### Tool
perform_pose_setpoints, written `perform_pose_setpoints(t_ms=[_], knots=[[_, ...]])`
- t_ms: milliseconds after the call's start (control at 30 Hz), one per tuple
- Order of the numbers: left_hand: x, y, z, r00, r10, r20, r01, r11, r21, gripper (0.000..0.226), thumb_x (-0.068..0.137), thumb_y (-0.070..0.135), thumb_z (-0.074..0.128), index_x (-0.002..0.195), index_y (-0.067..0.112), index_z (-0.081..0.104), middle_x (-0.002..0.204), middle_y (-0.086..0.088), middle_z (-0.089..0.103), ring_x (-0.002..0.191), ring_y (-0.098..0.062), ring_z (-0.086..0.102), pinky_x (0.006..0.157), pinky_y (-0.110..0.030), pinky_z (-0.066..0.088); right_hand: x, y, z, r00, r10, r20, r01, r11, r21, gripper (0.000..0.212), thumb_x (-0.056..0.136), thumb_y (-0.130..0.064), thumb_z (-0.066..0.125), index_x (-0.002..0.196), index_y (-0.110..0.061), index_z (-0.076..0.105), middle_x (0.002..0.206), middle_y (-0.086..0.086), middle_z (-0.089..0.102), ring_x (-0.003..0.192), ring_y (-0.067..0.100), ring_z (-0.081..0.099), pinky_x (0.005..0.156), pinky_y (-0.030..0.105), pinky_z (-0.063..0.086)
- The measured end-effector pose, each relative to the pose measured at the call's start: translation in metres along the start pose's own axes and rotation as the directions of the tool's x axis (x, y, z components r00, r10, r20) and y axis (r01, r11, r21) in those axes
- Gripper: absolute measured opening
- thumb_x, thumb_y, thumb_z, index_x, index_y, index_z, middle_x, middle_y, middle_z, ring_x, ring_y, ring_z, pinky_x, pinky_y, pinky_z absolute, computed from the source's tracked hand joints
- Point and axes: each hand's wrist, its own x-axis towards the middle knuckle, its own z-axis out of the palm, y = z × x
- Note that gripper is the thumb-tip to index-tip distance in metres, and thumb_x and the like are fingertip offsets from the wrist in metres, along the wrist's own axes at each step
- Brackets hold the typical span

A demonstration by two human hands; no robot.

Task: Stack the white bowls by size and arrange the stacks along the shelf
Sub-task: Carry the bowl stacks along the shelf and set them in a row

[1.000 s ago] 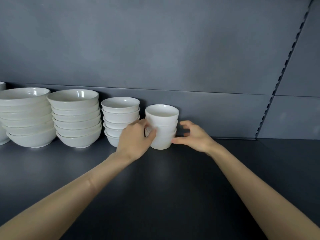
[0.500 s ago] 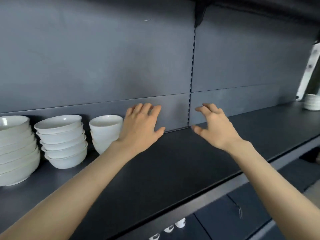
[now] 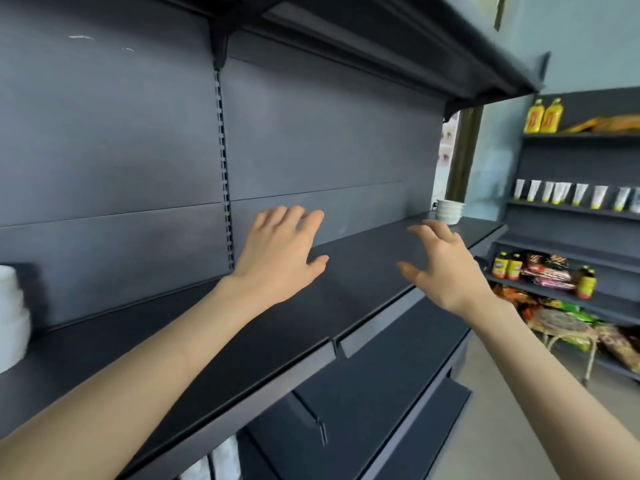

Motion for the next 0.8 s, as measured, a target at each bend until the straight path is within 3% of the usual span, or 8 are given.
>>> perform_pose_setpoints(t_ms=[400, 567, 800], knots=[[0.152, 0.176, 0.112, 0.998, 0.05, 0.033, -0.048, 0.998, -0.044, 0.056, 0.092, 0.047, 0.05, 0.138, 0.016, 0.039, 0.129, -0.003, 0.051, 0.122, -0.027, 0.044, 0.108, -0.037, 0.024, 0.066, 0.232, -0.036, 0.997, 0.077, -0.012, -0.077, 0.993, -0.09, 0.06, 0.089, -0.028, 0.061, 0.142, -0.015, 0.037, 0.149, 0.007, 0.031, 0.131, 0.034, 0.033, 0.099, 0.046, 0.042], [0.226, 0.211, 0.156, 0.997, 0.071, -0.028, -0.072, 0.996, -0.046, 0.055, 0.09, 0.045, 0.054, 0.135, 0.014, 0.044, 0.126, -0.005, 0.054, 0.119, -0.029, 0.047, 0.11, -0.04, 0.024, 0.121, 0.305, -0.028, 0.996, 0.077, -0.051, -0.081, 0.994, -0.077, 0.061, 0.09, -0.026, 0.061, 0.144, -0.015, 0.034, 0.151, 0.006, 0.03, 0.135, 0.032, 0.03, 0.102, 0.044, 0.038], [0.332, 0.234, 0.257, 0.993, 0.082, -0.081, -0.086, 0.995, -0.048, 0.055, 0.083, 0.042, 0.065, 0.126, 0.009, 0.055, 0.113, -0.009, 0.062, 0.105, -0.033, 0.056, 0.103, -0.045, 0.035, 0.218, 0.386, 0.024, 0.999, 0.034, -0.018, -0.036, 0.99, -0.139, 0.063, 0.091, -0.028, 0.059, 0.146, -0.015, 0.03, 0.153, 0.006, 0.025, 0.137, 0.03, 0.027, 0.104, 0.04, 0.036]])
